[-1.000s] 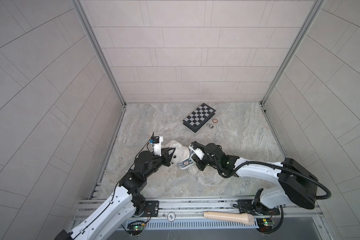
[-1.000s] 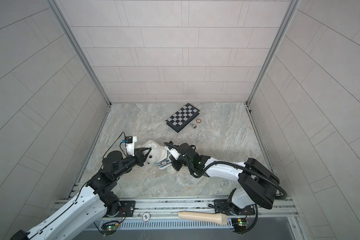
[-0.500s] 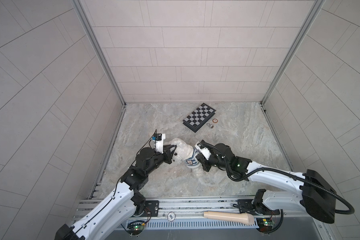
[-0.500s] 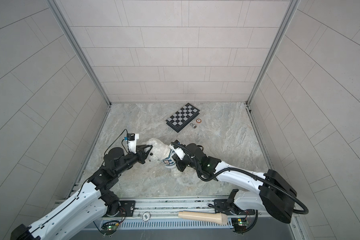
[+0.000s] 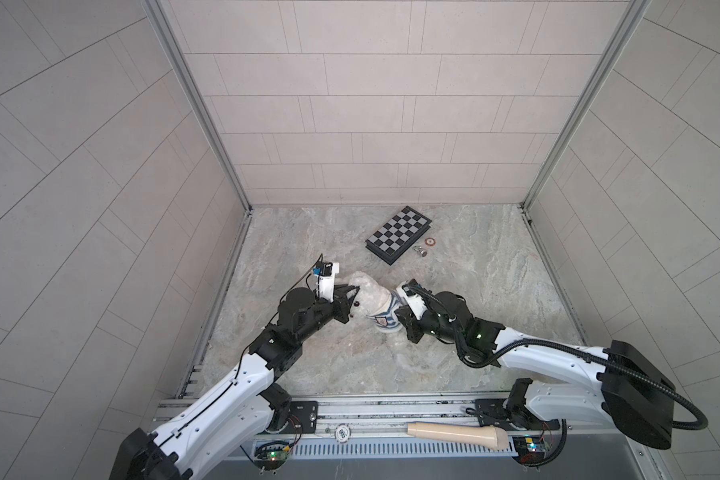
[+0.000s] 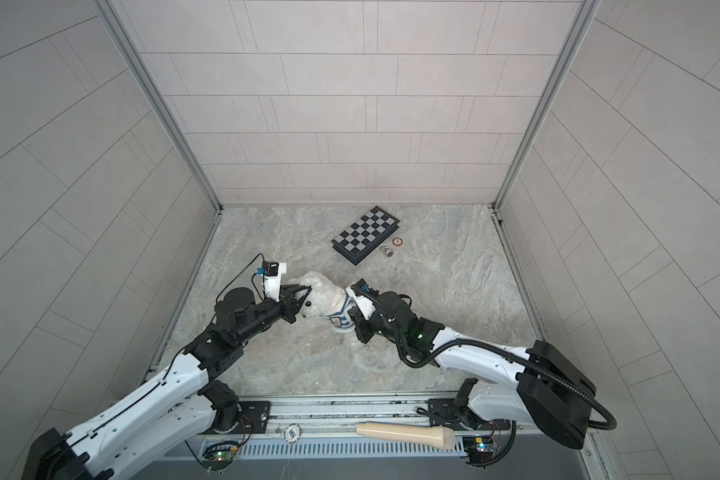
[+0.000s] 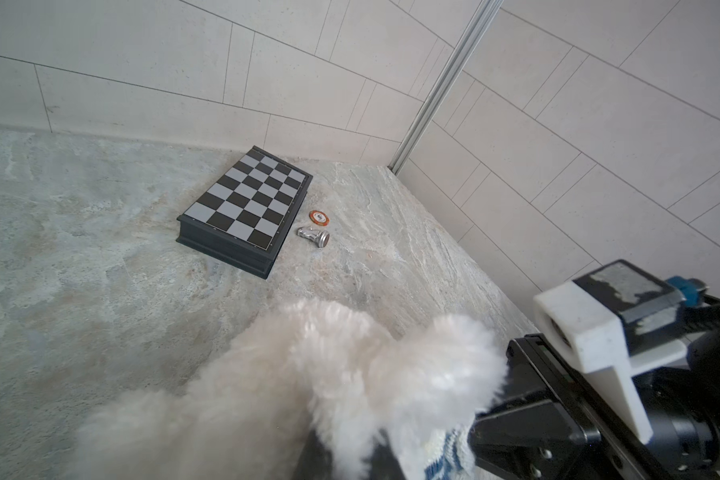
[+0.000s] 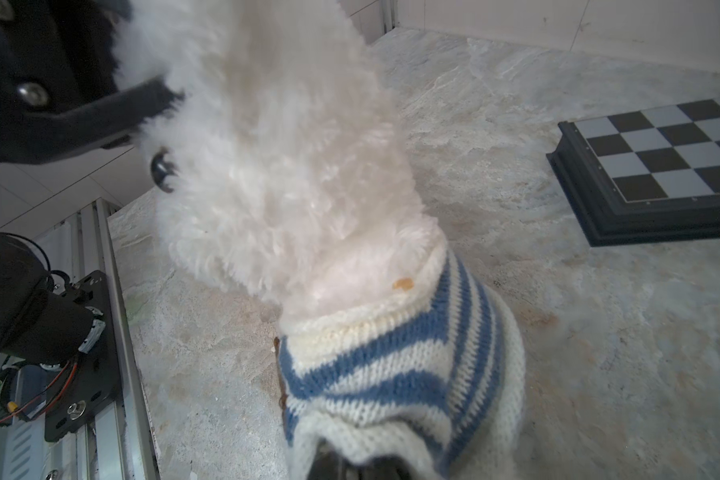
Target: Dress the teddy bear
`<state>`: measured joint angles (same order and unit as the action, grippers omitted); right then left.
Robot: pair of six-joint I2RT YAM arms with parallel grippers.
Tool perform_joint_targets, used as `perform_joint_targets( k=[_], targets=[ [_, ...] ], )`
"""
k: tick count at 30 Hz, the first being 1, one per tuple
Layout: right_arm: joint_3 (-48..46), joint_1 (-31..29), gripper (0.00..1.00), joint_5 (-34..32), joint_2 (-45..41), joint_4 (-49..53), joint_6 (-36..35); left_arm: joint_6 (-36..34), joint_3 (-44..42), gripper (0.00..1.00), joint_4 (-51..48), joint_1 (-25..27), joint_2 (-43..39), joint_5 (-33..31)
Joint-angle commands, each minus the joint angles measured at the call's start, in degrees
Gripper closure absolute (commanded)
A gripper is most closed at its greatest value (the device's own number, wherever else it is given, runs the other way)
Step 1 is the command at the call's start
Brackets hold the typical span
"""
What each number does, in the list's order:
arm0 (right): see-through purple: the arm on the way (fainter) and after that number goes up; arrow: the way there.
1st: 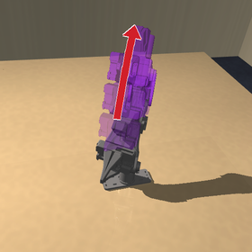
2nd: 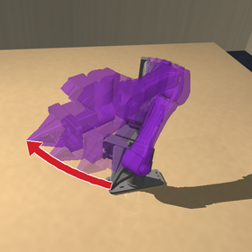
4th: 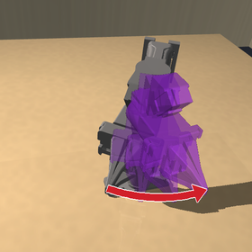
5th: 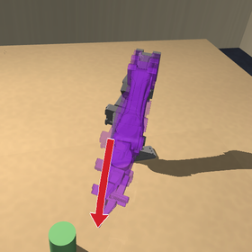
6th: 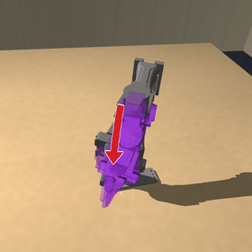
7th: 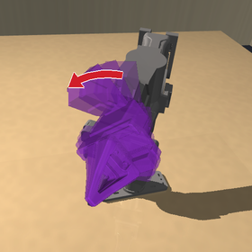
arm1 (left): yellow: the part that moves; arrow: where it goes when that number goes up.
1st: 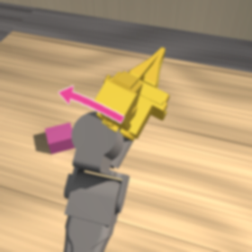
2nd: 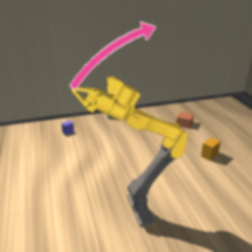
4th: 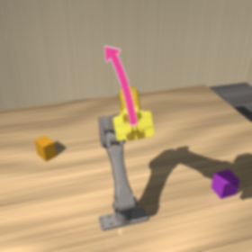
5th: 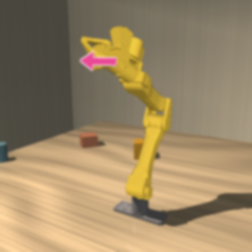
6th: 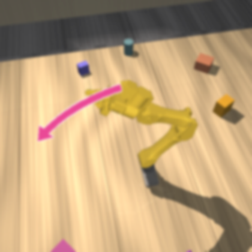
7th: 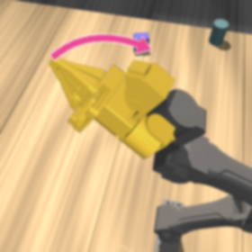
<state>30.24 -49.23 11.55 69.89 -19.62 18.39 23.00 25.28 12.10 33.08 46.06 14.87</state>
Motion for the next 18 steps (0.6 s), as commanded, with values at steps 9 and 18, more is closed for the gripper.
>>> perform_joint_targets(
  k=[9,18],
  targets=[
    [-0.8,5.0,1.0,-3.4,2.9,-13.0,15.9,-0.9,5.4,0.0,-10.6,0.6,-3.2,-2.8],
    [1.9,5.1,1.0,-5.7,5.4,-12.4,20.4,2.6,-1.1,0.13,-6.0,6.1,-5.3,-1.3]
  ],
)
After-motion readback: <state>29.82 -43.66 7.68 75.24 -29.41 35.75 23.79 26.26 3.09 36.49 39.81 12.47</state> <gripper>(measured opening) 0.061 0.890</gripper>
